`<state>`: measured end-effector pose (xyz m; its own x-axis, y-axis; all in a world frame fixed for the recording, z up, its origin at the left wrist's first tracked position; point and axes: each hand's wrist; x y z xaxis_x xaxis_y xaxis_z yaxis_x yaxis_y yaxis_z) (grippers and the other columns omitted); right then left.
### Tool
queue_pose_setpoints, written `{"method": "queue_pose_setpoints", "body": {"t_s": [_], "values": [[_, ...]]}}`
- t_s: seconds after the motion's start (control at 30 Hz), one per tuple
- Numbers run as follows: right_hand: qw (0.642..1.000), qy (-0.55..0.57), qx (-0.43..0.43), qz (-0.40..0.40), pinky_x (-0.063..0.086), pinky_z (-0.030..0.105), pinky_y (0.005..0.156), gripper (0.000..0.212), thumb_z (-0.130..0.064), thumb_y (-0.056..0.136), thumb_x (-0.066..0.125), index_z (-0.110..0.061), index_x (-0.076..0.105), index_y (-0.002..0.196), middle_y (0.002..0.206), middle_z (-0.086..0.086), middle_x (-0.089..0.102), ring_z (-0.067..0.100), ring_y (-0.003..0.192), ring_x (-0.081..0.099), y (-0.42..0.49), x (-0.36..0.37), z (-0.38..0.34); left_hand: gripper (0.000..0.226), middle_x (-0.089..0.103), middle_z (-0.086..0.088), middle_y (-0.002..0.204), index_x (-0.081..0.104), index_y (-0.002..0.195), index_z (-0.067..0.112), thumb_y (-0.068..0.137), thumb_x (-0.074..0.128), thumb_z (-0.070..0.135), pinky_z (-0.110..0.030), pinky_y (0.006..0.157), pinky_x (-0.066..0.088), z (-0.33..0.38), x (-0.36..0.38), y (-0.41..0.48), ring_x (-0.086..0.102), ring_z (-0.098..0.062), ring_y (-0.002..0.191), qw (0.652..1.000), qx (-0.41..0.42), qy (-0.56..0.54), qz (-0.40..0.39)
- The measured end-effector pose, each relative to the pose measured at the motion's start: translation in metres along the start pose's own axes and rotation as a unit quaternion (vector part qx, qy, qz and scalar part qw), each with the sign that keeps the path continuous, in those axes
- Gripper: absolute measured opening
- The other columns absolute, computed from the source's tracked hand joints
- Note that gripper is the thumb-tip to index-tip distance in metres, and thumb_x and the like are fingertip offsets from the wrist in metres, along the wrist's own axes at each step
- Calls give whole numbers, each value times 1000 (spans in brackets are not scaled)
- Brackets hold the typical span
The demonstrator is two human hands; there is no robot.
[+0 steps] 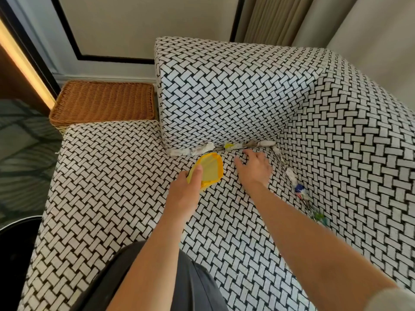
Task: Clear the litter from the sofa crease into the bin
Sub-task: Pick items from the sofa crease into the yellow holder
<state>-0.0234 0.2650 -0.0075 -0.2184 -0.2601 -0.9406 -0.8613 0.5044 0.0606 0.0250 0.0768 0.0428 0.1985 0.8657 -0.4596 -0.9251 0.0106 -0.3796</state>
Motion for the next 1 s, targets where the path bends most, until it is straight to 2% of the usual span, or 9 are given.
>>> {"method": "queue_pose_setpoints", "body": {"t_s": [0.13, 0.23, 0.33, 0.47, 0.57, 0.63, 0.77, 0.9, 1.0], "values": [[999, -41, 9, -25, 30, 40, 101, 55, -58, 85, 48, -24, 48, 128, 134, 8, 42, 26, 124, 38, 21, 6, -7, 63, 54, -17, 96, 47, 121, 4, 95, 24, 56, -25, 49, 29, -5, 1, 6, 51, -16, 70, 1000, 7, -11, -2], [998, -60, 9, -13, 31, 39, 99, 55, -59, 85, 44, -23, 49, 126, 134, 9, 42, 27, 123, 38, 27, 10, -11, 59, 53, -11, 100, 47, 121, 9, 94, 23, 56, -26, 54, 32, -5, 2, 8, 48, -13, 72, 1000, 11, -27, 1], [997, -78, -8, -12, 32, 39, 96, 54, -58, 86, 40, -21, 52, 124, 131, 10, 44, 28, 119, 40, 34, 13, -15, 61, 51, -13, 121, 41, 129, 15, 92, 25, 60, -32, 70, 40, -8, 5, 10, 53, -22, 96, 999, 8, -36, -5], [997, -79, -4, -22, 32, 40, 96, 51, -57, 85, 42, -22, 56, 119, 130, 9, 45, 28, 119, 40, 40, 14, -15, 59, 49, -17, 123, 43, 127, 13, 92, 25, 58, -31, 66, 35, -9, 7, 12, 52, -28, 97, 999, -4, -34, -6], [998, -63, -6, -14, 31, 40, 95, 46, -54, 86, 44, -22, 57, 117, 128, 8, 47, 28, 118, 41, 40, 15, -14, 58, 50, -17, 122, 43, 127, 12, 94, 25, 56, -29, 65, 35, -7, 6, 11, 50, -25, 92, 999, -3, -38, -4], [999, -53, -11, -2, 32, 40, 94, 41, -50, 88, 46, -22, 59, 114, 125, 9, 49, 28, 116, 42, 39, 14, -14, 60, 49, -18, 125, 42, 129, 10, 94, 25, 56, -31, 71, 36, -8, 6, 11, 52, -30, 102, 999, -5, -41, -5], [999, 2, -37, 24, 38, 40, 93, 28, -38, 91, 50, -20, 64, 107, 119, 9, 54, 28, 111, 47, 33, 16, -13, 60, 49, -18, 125, 41, 129, 10, 93, 26, 56, -34, 73, 39, -7, 6, 10, 52, -30, 102, 999, -7, -40, -4], [993, 95, -62, 43, 43, 37, 88, 23, -33, 93, 52, -17, 67, 97, 109, 10, 59, 25, 102, 53, 23, 15, -11, 63, 46, -20, 129, 40, 130, 11, 92, 26, 59, -42, 85, 43, -7, 6, 9, 50, -34, 113, 999, -20, -40, -10], [981, 183, -47, 34, 46, 32, 78, 28, -33, 93, 52, -10, 68, 93, 90, 6, 60, 17, 83, 52, -1, 9, -11, 62, 48, -18, 126, 39, 131, 11, 92, 26, 58, -37, 79, 41, -6, 5, 9, 51, -30, 105, 999, -21, -41, -11]]}}
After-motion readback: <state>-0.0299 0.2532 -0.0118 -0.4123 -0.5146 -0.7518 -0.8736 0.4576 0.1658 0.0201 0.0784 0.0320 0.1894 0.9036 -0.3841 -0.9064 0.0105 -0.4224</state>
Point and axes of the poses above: each hand's wrist, its own y-axis towards the middle knuckle, its own x-axis out of the palm, z = x × y
